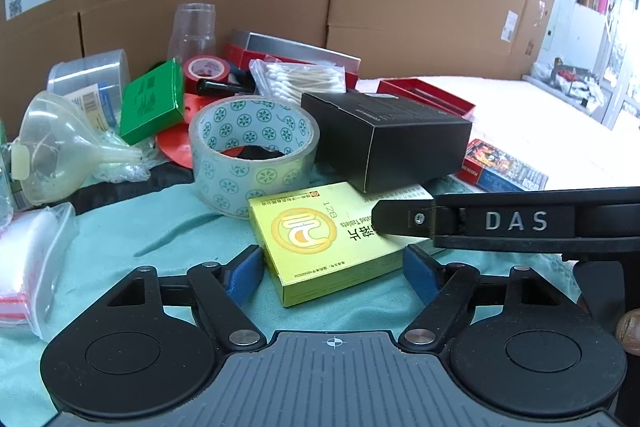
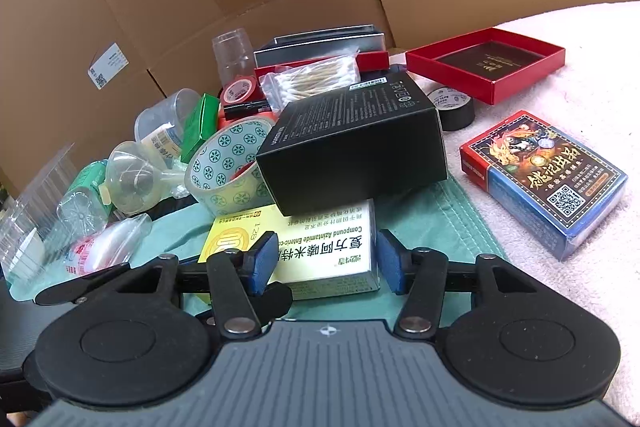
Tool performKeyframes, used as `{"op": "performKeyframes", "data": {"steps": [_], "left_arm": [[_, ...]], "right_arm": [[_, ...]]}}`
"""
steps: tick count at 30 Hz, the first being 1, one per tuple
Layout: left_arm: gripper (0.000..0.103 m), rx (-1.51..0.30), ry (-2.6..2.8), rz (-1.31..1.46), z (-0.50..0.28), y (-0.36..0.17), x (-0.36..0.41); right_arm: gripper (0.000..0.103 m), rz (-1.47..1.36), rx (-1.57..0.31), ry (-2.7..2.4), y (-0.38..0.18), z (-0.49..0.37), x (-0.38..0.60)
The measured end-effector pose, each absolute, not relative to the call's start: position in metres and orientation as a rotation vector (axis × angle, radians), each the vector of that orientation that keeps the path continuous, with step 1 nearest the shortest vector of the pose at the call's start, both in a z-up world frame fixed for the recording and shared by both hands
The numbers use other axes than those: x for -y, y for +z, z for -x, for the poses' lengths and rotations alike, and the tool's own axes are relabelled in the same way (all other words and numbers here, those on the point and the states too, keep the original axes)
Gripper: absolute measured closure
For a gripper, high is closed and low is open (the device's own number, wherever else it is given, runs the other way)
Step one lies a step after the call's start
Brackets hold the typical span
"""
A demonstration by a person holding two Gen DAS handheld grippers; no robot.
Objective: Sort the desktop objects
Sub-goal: 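Close the right tool on the yellow medicine box and lift it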
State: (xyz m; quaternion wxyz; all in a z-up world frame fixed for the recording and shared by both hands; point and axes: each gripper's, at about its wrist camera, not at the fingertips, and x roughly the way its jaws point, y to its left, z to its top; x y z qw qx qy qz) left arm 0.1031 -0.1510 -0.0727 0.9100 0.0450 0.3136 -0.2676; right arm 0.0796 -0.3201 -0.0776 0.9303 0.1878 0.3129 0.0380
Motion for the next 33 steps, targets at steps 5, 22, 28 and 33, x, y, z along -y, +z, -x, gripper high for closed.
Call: {"op": "performKeyframes", "data": {"steps": [5,22,28,33], "left_arm": [[0.026,-0.630,-0.542,-0.128,-0.098,-0.072,0.154],[0.025,-0.546,-0.523,-0.156,-0.060,-0.046,0.139],[0.024,-0.506,-0.501,-0.153,-0.046,-0.030,0.128],[0.023,-0.468,-0.476,-0.148,-0.033,-0.014,0.117]], "right_arm": [[0.043,-0.363,-0.631,0.061,-0.077,-0.076,0.314],[0.043,-0.352,-0.567,0.062,-0.051,-0.044,0.294],[0.043,-0.342,-0.526,0.083,-0.035,-0.032,0.283],[0.043,-0.341,-0.492,0.107,-0.022,-0.023,0.274]]}}
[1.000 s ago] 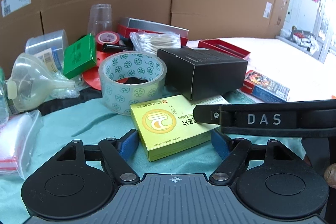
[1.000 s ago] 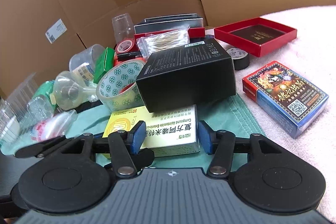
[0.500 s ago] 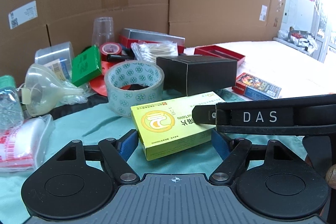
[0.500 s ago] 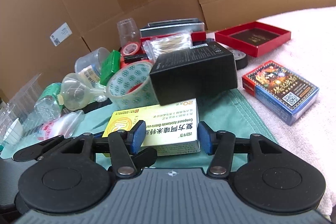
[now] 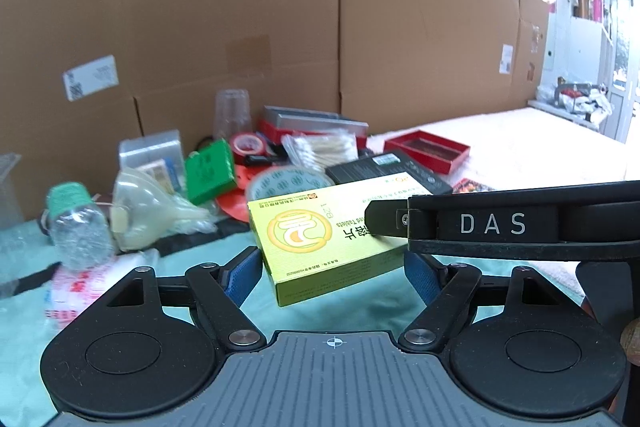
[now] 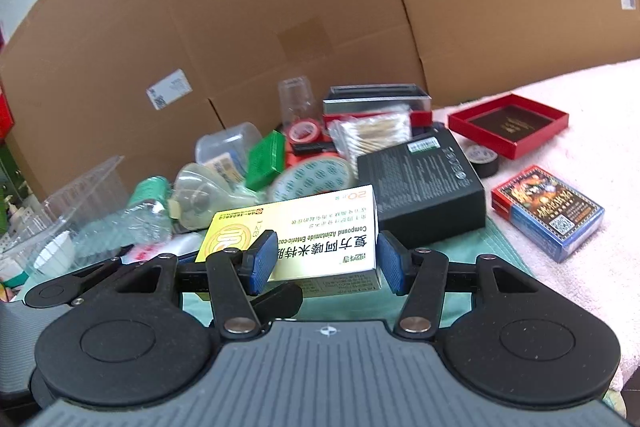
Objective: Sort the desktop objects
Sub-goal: 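Close the right tool on the yellow medicine box and lift it, then carry the yellow box with the right tool over the clear tray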
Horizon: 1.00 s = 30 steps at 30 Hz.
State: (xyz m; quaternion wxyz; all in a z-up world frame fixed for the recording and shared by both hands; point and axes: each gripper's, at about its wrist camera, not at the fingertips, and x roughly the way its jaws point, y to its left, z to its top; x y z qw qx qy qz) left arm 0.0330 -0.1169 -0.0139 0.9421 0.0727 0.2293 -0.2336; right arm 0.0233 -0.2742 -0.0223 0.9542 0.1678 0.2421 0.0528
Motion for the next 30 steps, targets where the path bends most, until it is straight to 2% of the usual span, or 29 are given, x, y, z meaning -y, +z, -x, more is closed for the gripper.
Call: {"op": "performKeyframes", "data": {"steps": [30], "left_arm": [[0.019,-0.302,-0.147,-0.074,-0.005,0.080,-0.056]], "right_arm": [[0.043,-0.164,-0.292,0.421,0.067,-0.036,0.092]]}}
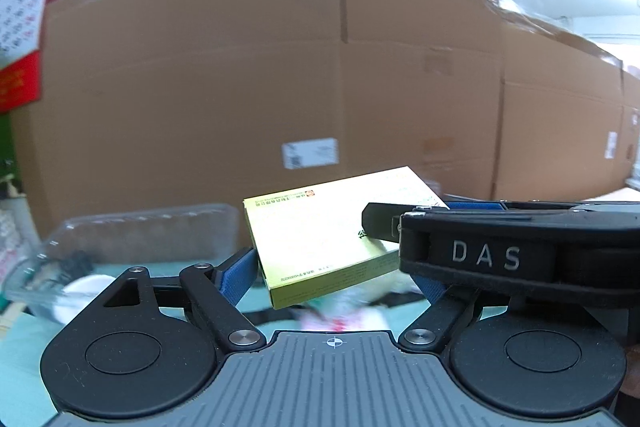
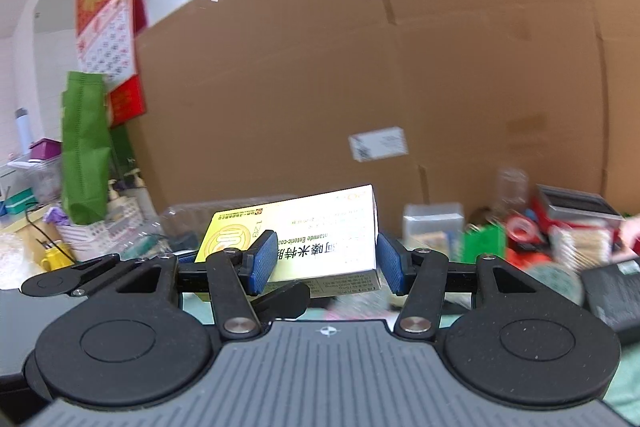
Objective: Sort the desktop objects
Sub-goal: 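Carry the yellow box with the right tool over the clear tray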
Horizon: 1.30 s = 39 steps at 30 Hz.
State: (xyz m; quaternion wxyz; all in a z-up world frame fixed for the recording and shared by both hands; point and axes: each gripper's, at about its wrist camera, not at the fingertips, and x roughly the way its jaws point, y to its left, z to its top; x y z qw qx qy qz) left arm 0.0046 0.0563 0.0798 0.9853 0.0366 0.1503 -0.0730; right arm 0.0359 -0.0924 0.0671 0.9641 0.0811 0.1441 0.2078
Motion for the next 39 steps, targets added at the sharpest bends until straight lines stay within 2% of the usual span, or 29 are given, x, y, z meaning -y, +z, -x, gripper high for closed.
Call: {"op": "performKeyframes", "data": {"steps": [20,39], "left_arm": [[0.018,-0.310,0.024,-0.120,-0.047,0.095,-0.175],[0.018,-0.475,0.022,-0.162,-0.158,0.069,-0.285]], "right_arm": [[0.042,-0.112,-0.276,0.540,0.083,-0.098,-0.040],[0.041,-0.154,-0.437,0.491,0.050,-0.202,-0.148]]}}
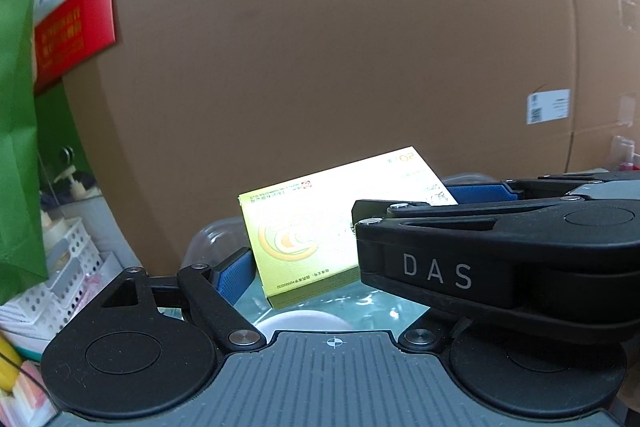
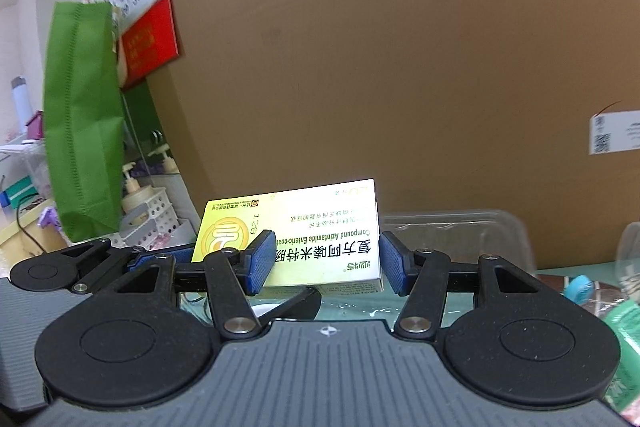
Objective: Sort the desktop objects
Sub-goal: 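Carry the yellow box with the right tool over the clear tray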
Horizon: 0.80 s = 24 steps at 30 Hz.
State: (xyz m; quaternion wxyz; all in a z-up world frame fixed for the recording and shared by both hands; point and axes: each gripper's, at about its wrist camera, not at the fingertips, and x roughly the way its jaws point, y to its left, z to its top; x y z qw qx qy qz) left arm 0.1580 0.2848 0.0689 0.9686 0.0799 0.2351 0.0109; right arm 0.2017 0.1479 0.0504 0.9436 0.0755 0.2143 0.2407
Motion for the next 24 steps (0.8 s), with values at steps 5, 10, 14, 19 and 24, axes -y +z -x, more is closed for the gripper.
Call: {"op": "performKeyframes", "data": {"steps": [5,10,14,19,24], "left_arm": [[0.018,-0.503,0.000,-0.137,-0.177,0.061,-0.308],[0.017,-0.542,-0.015,-0.143,-0.192,0.052,-0.323],[0.017,-0.588,-0.010,-0.158,-0.204,0.045,-0.332],[0.016,-0.652,-0.012,-0.143,-0.216,0.037,-0.346],[0.016,-0.698,0.007,-0.114,-0.223,0.035,-0.352]], "right_arm": [[0.040,-0.127,-0.460,0.467,0.044,-0.217,-0.171],[0.040,-0.108,-0.500,0.447,0.038,-0.228,-0.190],[0.039,-0.094,-0.548,0.443,0.034,-0.238,-0.205],[0.038,-0.075,-0.613,0.447,0.027,-0.250,-0.218],[0.037,-0.072,-0.664,0.461,0.025,-0.259,-0.224]]}}
